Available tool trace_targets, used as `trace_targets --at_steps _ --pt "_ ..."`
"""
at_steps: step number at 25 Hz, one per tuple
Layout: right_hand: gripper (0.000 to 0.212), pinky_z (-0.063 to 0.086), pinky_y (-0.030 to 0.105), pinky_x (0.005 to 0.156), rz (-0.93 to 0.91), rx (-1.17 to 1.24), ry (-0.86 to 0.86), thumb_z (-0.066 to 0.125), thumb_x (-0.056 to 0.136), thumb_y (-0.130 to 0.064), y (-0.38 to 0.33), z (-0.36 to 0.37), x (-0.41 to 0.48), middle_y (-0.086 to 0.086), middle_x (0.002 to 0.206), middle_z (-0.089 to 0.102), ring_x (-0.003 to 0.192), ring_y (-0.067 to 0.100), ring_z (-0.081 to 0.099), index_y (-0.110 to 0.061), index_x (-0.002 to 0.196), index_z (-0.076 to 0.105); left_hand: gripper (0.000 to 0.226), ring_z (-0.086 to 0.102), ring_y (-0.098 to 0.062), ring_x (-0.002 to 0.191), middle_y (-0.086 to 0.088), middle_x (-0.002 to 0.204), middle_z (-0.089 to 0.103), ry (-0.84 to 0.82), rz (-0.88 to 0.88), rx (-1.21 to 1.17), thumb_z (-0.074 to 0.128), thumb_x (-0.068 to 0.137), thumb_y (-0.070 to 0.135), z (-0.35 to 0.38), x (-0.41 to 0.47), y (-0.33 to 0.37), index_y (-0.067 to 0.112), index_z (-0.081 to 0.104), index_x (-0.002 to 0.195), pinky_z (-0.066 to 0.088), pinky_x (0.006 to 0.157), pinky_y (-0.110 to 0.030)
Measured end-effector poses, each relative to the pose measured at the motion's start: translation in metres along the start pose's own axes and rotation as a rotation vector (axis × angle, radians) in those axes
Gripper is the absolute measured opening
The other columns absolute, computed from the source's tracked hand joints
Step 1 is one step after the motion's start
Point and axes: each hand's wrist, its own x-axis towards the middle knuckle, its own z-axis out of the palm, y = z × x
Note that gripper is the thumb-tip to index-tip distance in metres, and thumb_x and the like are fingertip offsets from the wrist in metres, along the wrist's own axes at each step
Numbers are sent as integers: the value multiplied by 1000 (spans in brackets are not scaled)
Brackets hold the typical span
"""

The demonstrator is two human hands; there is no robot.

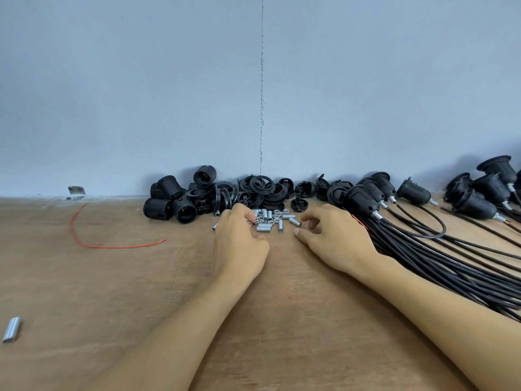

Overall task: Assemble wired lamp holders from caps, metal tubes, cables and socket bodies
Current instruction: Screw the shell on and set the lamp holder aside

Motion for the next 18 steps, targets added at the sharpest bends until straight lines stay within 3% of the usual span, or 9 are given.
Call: trace_targets --at_steps 4,7,11,13,18 --pt "28 45 32 77 -24 -6 33 64 89 -47 -8 1 -3 -16 101 55 97 11 56 -36 115 63 30 46 -3 79 3 103 50 20 -21 42 67 82 5 -4 6 -5 24 53 100 33 67 -20" --pt "22 40 29 71 -125 34 37 64 90 -41 -21 5 -7 -14 95 55 87 8 53 -37 111 66 25 50 -14 87 1 105 50 19 -19 71 66 84 8 -5 9 -8 18 62 106 38 76 -25" --pt "19 48 33 76 -201 51 0 62 92 -38 -44 17 -7 -12 101 55 94 14 58 -36 109 70 23 58 -27 101 -4 108 50 -44 36 165 61 94 17 -5 10 -8 19 74 113 51 85 -38" --pt "20 50 35 78 -206 26 -22 61 94 -40 -48 22 -4 -10 106 55 99 17 59 -35 111 70 21 60 -29 101 -7 106 52 -66 58 179 59 95 18 -7 12 -9 16 77 107 53 86 -44" --pt "19 41 30 71 -170 0 -12 62 93 -41 -46 25 2 -10 103 55 98 16 59 -33 110 67 15 58 -25 96 -3 101 51 -68 68 177 60 92 15 -7 13 -10 14 74 96 52 85 -42"
